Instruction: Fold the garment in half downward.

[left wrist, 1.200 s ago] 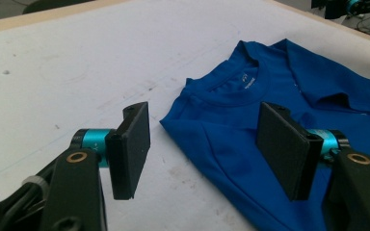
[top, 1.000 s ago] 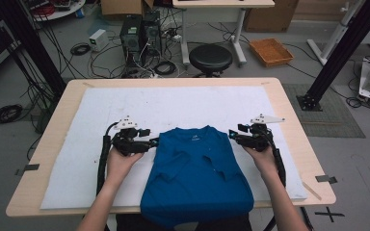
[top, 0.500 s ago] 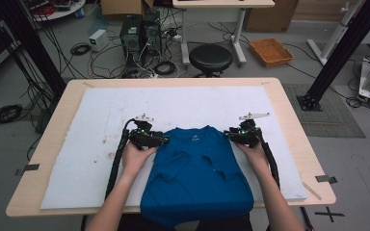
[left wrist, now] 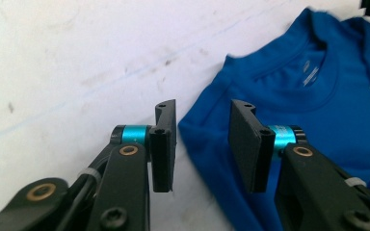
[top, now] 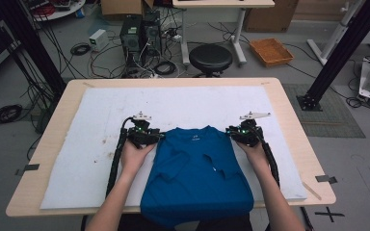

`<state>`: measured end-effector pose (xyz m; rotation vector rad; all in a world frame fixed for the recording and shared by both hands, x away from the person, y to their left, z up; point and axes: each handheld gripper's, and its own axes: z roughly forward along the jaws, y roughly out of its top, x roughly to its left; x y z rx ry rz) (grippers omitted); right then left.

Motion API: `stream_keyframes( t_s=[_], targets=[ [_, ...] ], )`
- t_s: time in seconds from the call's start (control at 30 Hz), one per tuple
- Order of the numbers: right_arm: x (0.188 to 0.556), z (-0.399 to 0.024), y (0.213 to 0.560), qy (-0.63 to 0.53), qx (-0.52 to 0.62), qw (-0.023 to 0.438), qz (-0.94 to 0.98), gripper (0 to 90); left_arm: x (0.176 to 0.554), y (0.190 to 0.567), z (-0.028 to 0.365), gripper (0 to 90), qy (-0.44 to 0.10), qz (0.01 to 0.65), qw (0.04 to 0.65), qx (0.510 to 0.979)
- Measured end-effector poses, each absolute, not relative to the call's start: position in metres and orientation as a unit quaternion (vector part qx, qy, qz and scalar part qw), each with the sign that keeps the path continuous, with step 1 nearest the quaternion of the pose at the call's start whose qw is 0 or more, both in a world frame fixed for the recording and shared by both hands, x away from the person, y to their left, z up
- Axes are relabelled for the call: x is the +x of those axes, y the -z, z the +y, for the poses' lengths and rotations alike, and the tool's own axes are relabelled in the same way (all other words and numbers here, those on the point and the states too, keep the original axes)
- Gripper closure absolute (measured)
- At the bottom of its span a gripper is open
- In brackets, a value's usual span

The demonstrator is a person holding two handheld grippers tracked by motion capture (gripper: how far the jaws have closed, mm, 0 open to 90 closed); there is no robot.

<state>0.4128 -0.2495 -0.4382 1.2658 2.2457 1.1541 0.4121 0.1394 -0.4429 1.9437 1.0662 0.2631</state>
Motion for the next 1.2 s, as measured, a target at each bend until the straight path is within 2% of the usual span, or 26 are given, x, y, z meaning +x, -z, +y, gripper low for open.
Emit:
stream_keyframes(
  t_s=[0.1,0.3,0.47,0.63,0.7,1.2],
  targets=[
    [0.417,-0.247,0.439,-0.403,0.450,0.156,0.781,66.2,0.417,0.443,0.134,58.6,-0.096,0.428,0.442,0.782],
    [0.426,-0.235,0.442,-0.385,0.445,0.143,0.796,66.2,0.426,0.444,0.116,59.3,-0.098,0.414,0.398,0.813],
    [0.427,-0.224,0.446,-0.357,0.428,0.157,0.815,67.0,0.423,0.443,0.116,70.7,-0.097,0.413,0.393,0.816],
    [0.426,-0.224,0.445,-0.354,0.421,0.158,0.820,82.3,0.418,0.444,0.117,86.1,-0.101,0.400,0.389,0.824],
    [0.426,-0.224,0.445,-0.355,0.419,0.158,0.820,86.7,0.418,0.444,0.117,87.5,-0.099,0.398,0.390,0.824],
    [0.443,-0.237,0.442,-0.419,0.460,0.141,0.770,88.8,0.447,0.428,0.127,88.2,-0.102,0.371,0.415,0.824]
  ],
)
